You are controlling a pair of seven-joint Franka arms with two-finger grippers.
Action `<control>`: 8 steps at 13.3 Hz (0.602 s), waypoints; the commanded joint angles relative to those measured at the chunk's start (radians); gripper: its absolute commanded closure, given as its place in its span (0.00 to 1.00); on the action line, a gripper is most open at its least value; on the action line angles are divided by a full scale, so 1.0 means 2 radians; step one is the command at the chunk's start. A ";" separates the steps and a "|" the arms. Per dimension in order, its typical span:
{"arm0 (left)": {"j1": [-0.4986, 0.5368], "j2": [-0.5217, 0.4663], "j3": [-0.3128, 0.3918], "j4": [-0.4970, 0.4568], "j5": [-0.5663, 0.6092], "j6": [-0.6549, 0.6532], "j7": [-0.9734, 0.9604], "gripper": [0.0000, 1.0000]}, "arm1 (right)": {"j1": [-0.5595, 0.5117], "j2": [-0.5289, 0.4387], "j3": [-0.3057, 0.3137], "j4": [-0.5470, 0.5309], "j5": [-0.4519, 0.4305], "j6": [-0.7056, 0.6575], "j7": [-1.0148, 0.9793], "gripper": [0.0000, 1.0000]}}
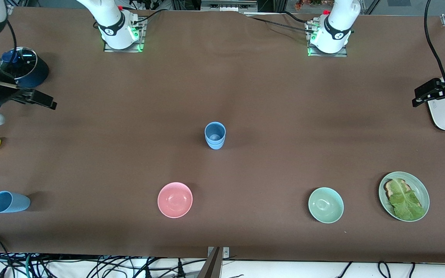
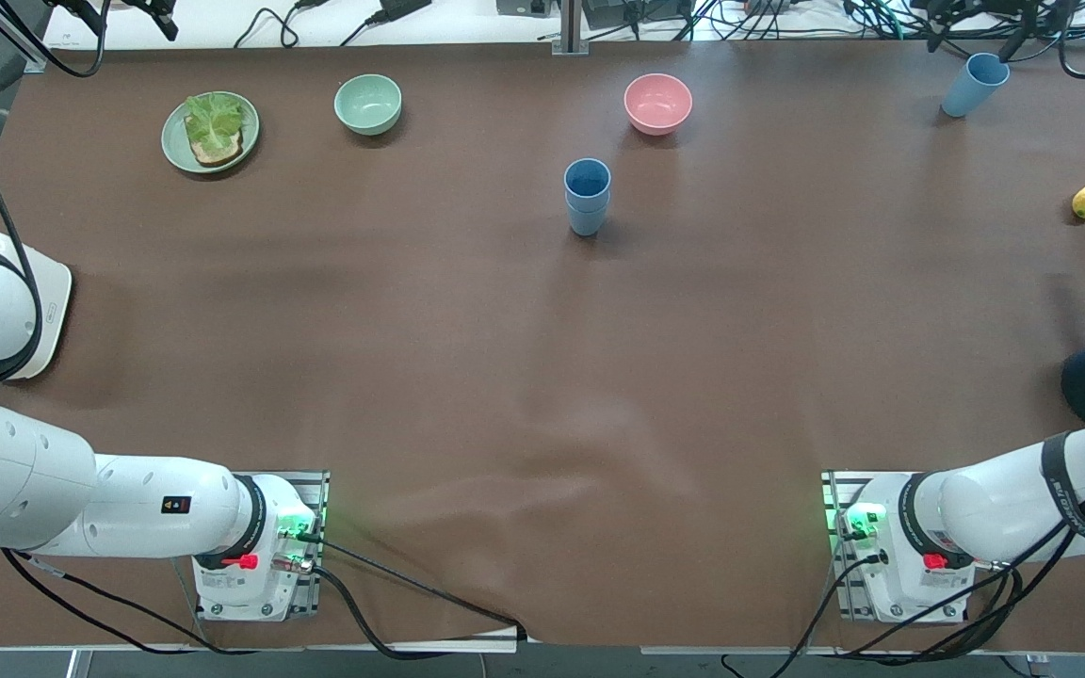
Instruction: Stack blue cups with both arms
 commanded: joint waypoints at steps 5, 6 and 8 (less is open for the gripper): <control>-0.001 -0.002 -0.006 0.004 -0.011 -0.013 0.012 0.00 | -0.045 -0.045 0.075 -0.027 -0.038 -0.008 -0.001 0.00; -0.001 -0.002 -0.007 0.004 -0.012 -0.013 0.012 0.00 | -0.044 -0.035 0.075 -0.011 -0.039 -0.020 -0.001 0.00; -0.001 -0.001 -0.006 0.004 -0.012 -0.013 0.010 0.00 | -0.044 -0.035 0.075 -0.011 -0.038 -0.020 0.000 0.00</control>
